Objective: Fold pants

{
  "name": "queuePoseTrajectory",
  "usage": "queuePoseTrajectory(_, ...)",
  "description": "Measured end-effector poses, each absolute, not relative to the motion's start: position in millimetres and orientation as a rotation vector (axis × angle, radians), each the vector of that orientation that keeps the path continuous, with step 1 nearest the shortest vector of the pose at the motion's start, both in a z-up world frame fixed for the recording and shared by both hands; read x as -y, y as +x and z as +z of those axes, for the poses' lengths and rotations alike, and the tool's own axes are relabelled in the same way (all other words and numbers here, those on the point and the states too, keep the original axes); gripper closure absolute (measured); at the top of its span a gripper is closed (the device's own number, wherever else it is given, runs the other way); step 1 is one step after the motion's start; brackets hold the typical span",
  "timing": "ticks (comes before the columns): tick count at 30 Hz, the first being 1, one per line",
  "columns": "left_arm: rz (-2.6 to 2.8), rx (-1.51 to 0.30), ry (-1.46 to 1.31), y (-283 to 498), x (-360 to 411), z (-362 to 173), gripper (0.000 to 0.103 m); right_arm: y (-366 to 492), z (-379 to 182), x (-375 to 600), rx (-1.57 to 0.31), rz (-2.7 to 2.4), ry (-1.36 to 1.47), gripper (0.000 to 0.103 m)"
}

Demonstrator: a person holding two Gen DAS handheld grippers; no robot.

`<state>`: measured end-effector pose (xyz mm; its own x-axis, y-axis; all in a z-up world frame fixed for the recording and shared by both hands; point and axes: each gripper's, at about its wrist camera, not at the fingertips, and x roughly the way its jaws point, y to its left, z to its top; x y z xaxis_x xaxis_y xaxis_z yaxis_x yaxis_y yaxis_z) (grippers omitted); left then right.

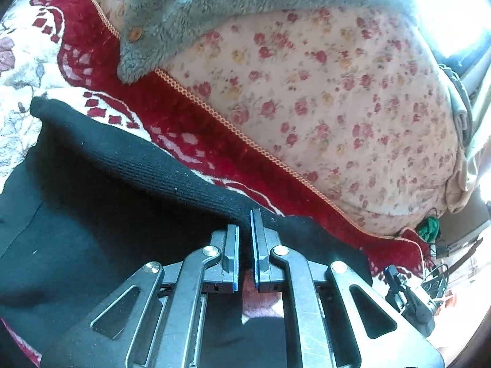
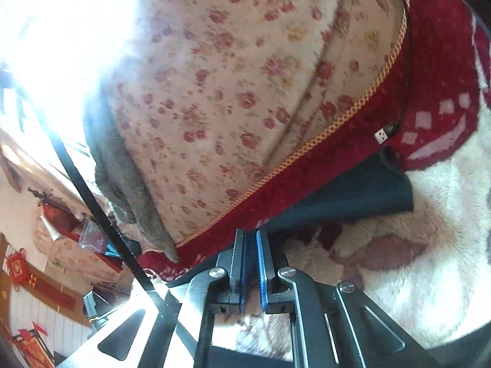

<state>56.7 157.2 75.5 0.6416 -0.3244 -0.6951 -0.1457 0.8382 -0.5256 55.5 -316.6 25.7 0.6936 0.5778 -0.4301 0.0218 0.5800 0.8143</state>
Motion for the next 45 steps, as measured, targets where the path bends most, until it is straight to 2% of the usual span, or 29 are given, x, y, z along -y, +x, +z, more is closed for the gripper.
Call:
queuePoseTrajectory(5,-0.107,-0.888,-0.595,47.4,-159.2,78.0,0.098,44.5,22.4,320.3,-0.796,0.343,0.966,0.098)
queuePoseTrajectory(6,-0.105,-0.887,-0.592,46.4,-159.1,78.4,0.098,41.8,19.0,321.4,-0.812,0.335,0.986,0.095)
queuePoseTrajectory(7,-0.105,-0.887,-0.588,45.8,-158.9,78.8,0.098,41.3,14.0,320.3,-0.853,0.325,1.003,0.086)
queuePoseTrajectory(8,-0.105,-0.888,-0.587,46.2,-158.9,78.7,0.098,40.3,8.2,319.5,-0.907,0.308,1.01,0.07)
queuePoseTrajectory(10,-0.106,-0.891,-0.592,45.4,-159.8,78.1,0.098,39.4,-3.0,315.8,-0.995,0.265,0.987,0.056)
queuePoseTrajectory(16,-0.096,-0.892,-0.579,45.3,-158.1,77.2,0.098,60.7,-23.8,316.2,-1.043,0.202,0.979,0.056)
queuePoseTrajectory(18,-0.091,-0.896,-0.58,45.4,-157.9,76.3,0.098,75.6,-28.5,315.9,-1.015,0.204,0.986,0.068)
queuePoseTrajectory(19,-0.089,-0.9,-0.579,45.2,-157.9,76.0,0.098,79.7,-29.5,314.8,-1.0,0.216,0.982,0.085)
queuePoseTrajectory(20,-0.089,-0.902,-0.577,44.9,-157.5,76.5,0.098,84.4,-30.9,312.7,-0.981,0.235,0.972,0.094)
queuePoseTrajectory(25,-0.089,-0.873,-0.534,35.3,-159.7,87.1,0.098,71.6,-25.5,312.2,-0.887,0.284,1.004,0.097)
queuePoseTrajectory(36,-0.135,-0.844,-0.514,-11.8,-164.9,106.8,0.098,0.6,39.0,321.8,-0.777,0.377,0.953,0.097)
queuePoseTrajectory(41,-0.127,-0.873,-0.443,-48.4,-162.2,86.7,0.098,-50.1,43.9,317.5,-0.78,0.383,0.915,0.097)
queuePoseTrajectory(45,-0.079,-0.928,-0.372,-69.3,-158.3,51.8,0.098,-87.2,11.9,309.7,-0.848,0.328,0.867,0.097)
